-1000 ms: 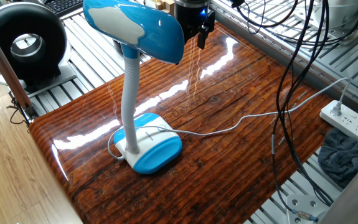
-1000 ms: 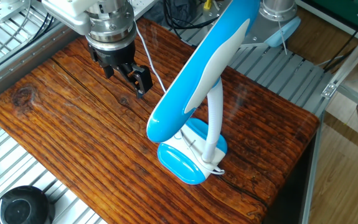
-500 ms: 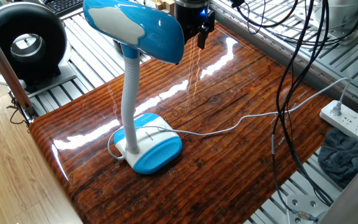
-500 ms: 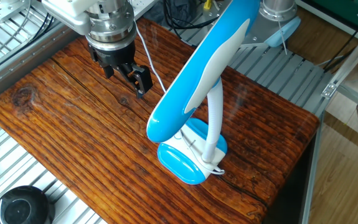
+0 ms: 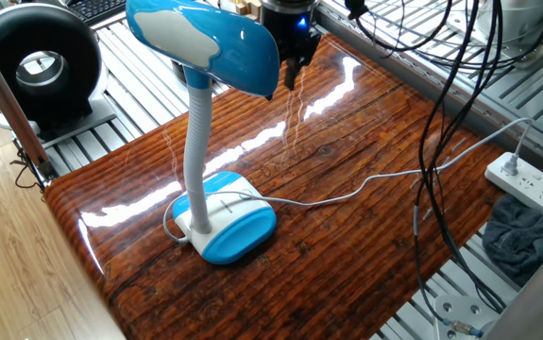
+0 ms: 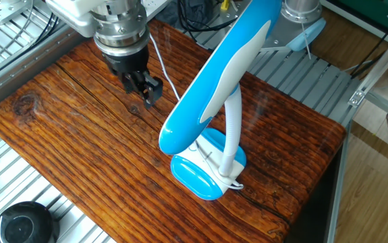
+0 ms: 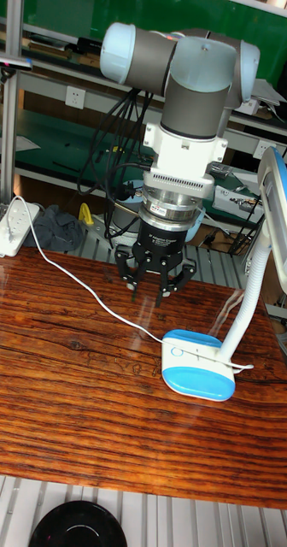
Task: Turn on the desk lamp by pressing the button
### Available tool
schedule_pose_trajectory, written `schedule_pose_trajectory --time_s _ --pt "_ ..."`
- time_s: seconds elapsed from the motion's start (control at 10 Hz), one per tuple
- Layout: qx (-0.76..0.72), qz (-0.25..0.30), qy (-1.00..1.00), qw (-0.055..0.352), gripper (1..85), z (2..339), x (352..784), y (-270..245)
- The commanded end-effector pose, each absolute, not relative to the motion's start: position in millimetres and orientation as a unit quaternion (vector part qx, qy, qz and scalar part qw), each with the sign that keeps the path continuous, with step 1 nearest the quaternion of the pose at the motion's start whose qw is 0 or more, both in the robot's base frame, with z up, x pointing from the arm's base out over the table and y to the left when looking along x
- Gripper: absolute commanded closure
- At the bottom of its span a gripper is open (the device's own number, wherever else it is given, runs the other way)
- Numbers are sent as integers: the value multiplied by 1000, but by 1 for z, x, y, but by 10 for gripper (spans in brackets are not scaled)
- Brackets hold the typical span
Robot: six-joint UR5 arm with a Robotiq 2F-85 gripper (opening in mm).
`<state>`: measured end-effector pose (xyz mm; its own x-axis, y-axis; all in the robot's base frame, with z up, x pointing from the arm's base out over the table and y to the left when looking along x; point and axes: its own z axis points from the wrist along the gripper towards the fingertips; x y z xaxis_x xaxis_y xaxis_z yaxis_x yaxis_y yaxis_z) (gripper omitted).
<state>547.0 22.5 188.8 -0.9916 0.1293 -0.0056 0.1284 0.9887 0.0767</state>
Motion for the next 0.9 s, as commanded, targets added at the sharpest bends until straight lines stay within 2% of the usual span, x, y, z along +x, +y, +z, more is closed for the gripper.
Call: schedule_pose_trajectory --time_s 0.0,0.1,0.2,0.5,0.8 --pt "85 53 995 6 847 190 548 31" --pt "70 50 996 0 847 192 544 30" --pt "24 43 998 -36 847 197 521 31" --pt "-72 52 996 -6 847 196 533 44" --pt "-260 7 965 7 847 209 540 32"
